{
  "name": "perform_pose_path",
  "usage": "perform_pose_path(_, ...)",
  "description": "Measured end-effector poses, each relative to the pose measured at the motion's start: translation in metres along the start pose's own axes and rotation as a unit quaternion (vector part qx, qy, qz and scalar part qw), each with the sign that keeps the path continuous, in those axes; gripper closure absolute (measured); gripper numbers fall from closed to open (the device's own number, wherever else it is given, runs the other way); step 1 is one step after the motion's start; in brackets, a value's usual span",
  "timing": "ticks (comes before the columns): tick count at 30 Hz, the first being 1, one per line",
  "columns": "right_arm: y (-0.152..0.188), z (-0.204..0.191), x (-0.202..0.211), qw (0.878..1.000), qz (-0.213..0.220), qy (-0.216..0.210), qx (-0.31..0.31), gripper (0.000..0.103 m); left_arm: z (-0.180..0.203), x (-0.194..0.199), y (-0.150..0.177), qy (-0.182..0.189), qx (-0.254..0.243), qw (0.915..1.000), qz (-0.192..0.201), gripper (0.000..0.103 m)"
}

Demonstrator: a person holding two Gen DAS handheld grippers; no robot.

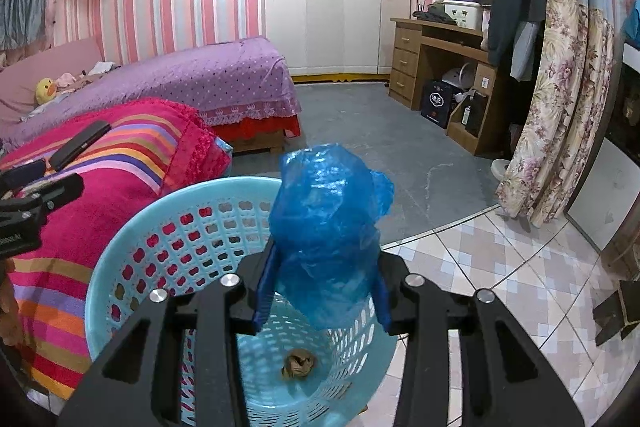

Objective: Collect trash
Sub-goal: 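Carry both items over the blue basket and open both grippers to drop them, then move both open grippers back over the bed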

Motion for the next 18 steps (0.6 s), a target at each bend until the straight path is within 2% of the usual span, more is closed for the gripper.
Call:
perform_pose_path(1,0.000,-0.001,0.000,1.000,0.000,0.005,-0.001,0.030,-0.002,0.001,0.000,0.002,0.003,1.0000,-0.001,0.006)
perform_pose_path(2,-0.001,-0.001,0.001,1.000,0.003,0.009,-0.002,0.020,-0.005,0.001,0.001,0.003,0.004,1.0000,-0.002,0.006)
perform_pose_path(6,-0.004,-0.002,0.005,1.000,0.006,0.021,-0.014,0.018,-0.017,0.010,0.006,0.000,0.008,1.0000,0.002,0.006)
perform_pose_path(8,-0.008,-0.004,0.013,0.999,0.017,0.027,-0.025,0.009,-0.028,0.018,0.009,0.000,0.013,0.9999,0.005,0.006)
perform_pose_path(12,-0.014,-0.022,0.027,0.999,0.036,0.030,-0.028,0.007,-0.053,0.035,0.015,-0.007,0.026,0.9996,0.011,0.006)
perform_pose_path(18,-0.021,-0.069,0.040,0.999,0.045,0.022,-0.014,0.007,-0.108,0.068,0.027,-0.034,0.041,0.9984,0.019,0.006)
Point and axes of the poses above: each gripper's, at about its wrist camera, not at the fingertips, and x roughly against the way its jaws point, z to its right, y to its underside, the point moved 4 cm from there along -x, roughly the way its jaws point, and after that the axes turned 12 degrees about -z, right-handed, at the moved point
